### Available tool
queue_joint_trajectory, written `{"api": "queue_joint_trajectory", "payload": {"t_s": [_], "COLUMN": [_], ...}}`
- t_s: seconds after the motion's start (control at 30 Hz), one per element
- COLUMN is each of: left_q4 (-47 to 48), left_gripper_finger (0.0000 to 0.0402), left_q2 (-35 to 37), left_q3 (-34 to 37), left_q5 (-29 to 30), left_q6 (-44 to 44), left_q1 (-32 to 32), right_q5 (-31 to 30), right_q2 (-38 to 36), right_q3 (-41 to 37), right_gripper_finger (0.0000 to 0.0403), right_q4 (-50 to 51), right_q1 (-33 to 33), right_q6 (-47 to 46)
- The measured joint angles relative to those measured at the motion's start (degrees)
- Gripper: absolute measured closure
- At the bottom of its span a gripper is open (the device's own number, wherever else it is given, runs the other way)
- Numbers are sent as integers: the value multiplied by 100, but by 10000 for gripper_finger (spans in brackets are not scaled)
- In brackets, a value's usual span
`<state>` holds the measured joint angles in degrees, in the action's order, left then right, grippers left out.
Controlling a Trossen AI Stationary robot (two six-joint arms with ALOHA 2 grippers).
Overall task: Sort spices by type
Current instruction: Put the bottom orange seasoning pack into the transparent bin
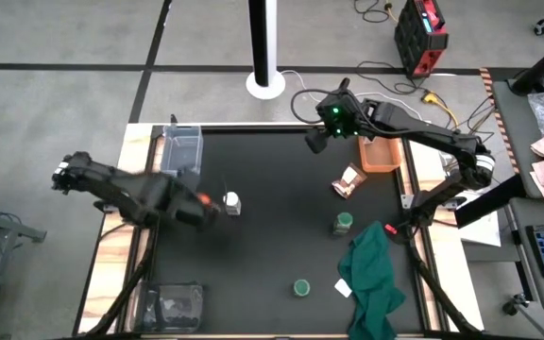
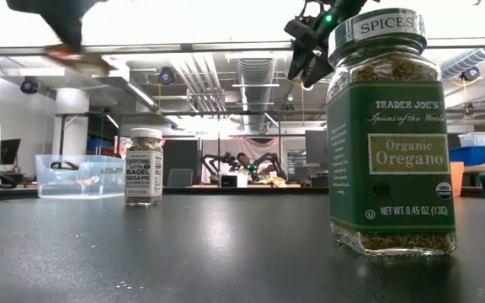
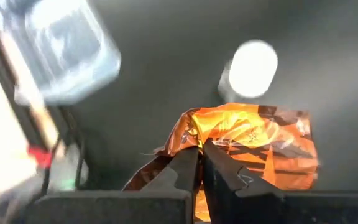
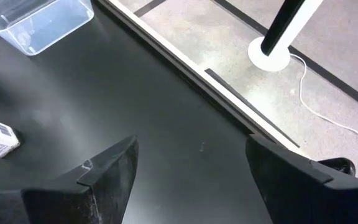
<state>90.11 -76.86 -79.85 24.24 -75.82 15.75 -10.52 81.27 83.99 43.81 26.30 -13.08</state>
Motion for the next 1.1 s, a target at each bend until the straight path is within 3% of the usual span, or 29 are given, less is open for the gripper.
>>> {"api": "queue_joint_trajectory", "payload": {"t_s": [0.17, 0.33, 0.4, 0.53, 0.63, 0.73, 0.9, 1.1], "left_q4": [-4, -265, -501, -1143, -1367, -1548, -1558, -1478], "left_gripper_finger": [401, 401, 401, 401, 401, 401, 401, 401], "left_q2": [414, 804, 830, 716, 461, 171, -386, -889], "left_q3": [-148, -90, -32, 211, 377, 388, 396, 503], "left_q5": [659, 1149, 1035, 255, 174, 237, 243, 1250], "left_q6": [1550, 3338, 4368, 6248, 7223, 7424, 6952, 6933], "left_q1": [-1425, -3425, -4260, -5686, -6462, -6638, -6663, -6649], "right_q5": [-1, -2, -12, -17, -16, -16, -17, -17], "right_q2": [-90, -268, -319, -370, -376, -371, -356, -356], "right_q3": [0, 0, 0, 0, 0, 0, -8, -11], "right_gripper_finger": [129, 140, 144, 152, 156, 159, 152, 143], "right_q4": [60, 76, 69, 54, 59, 60, 43, 44], "right_q1": [0, -1, -1, -1, -2, -4, -2, -2], "right_q6": [-135, -254, -257, -258, -273, -284, -288, -295]}}
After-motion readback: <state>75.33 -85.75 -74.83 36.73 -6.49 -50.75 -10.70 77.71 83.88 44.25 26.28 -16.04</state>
